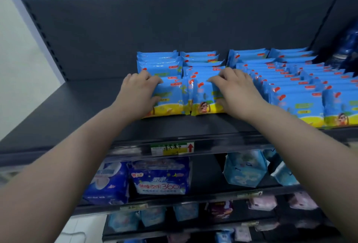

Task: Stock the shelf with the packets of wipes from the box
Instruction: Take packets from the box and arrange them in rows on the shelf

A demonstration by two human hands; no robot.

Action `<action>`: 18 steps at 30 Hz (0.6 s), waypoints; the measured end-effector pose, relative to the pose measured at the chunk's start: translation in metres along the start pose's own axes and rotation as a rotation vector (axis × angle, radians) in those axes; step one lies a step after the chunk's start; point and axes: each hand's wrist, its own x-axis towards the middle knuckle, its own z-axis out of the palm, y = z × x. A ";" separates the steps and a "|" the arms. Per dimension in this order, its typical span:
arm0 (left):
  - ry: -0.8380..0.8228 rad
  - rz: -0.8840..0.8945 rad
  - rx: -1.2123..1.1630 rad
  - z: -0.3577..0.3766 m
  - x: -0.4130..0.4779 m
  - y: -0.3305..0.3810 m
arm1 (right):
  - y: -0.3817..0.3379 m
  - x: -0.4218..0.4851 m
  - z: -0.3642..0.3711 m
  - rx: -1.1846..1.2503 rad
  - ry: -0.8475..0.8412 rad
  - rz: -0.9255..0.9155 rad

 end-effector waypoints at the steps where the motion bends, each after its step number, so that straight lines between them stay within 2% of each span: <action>1: -0.006 -0.016 -0.021 0.002 -0.001 0.000 | 0.000 -0.001 0.005 0.004 0.040 0.008; 5: -0.078 -0.060 -0.050 0.005 -0.015 0.007 | 0.000 -0.017 0.014 0.045 0.069 0.034; 10: -0.062 -0.048 -0.063 0.003 -0.027 0.031 | -0.002 -0.035 0.012 0.180 0.034 0.033; 15: 0.085 0.042 -0.241 0.003 -0.026 0.080 | 0.002 -0.062 0.001 0.277 0.128 0.054; 18: 0.185 0.158 -0.328 0.004 -0.023 0.116 | 0.019 -0.088 -0.008 0.274 0.207 0.095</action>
